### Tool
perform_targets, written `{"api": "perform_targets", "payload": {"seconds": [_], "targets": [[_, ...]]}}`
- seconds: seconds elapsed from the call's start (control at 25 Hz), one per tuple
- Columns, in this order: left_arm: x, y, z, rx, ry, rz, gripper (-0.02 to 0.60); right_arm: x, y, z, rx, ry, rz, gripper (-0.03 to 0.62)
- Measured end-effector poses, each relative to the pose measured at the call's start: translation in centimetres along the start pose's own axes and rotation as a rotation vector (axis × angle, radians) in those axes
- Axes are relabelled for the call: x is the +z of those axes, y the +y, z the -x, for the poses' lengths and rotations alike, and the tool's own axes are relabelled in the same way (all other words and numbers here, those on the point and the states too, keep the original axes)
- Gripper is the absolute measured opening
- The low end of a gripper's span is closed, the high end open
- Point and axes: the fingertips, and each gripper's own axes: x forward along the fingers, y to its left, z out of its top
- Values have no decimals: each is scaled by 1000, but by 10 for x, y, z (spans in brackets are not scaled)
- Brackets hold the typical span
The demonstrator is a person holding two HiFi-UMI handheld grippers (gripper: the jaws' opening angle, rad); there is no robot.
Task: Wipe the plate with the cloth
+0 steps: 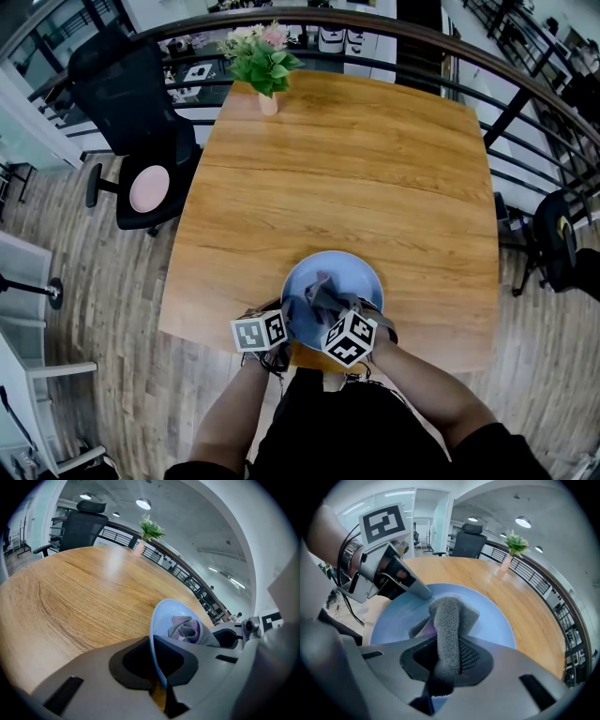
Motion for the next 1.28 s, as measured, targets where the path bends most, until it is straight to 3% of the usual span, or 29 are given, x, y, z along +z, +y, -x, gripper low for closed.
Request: {"api": "perform_targets", "payload": {"seconds": [0.6, 0.8, 1.16, 1.28], "targets": [[1, 1, 1, 7, 1, -3, 39, -43, -90, 9, -232, 138, 60, 72], [-2, -3, 0, -5, 3, -13, 40, -42, -100, 13, -274, 117, 40, 72], [0, 1, 2, 25, 2, -26, 40, -24, -127, 37, -417, -14, -47, 72], [1, 1, 2, 26, 1, -26, 40, -22, -130, 43, -414, -40, -99, 72]]}}
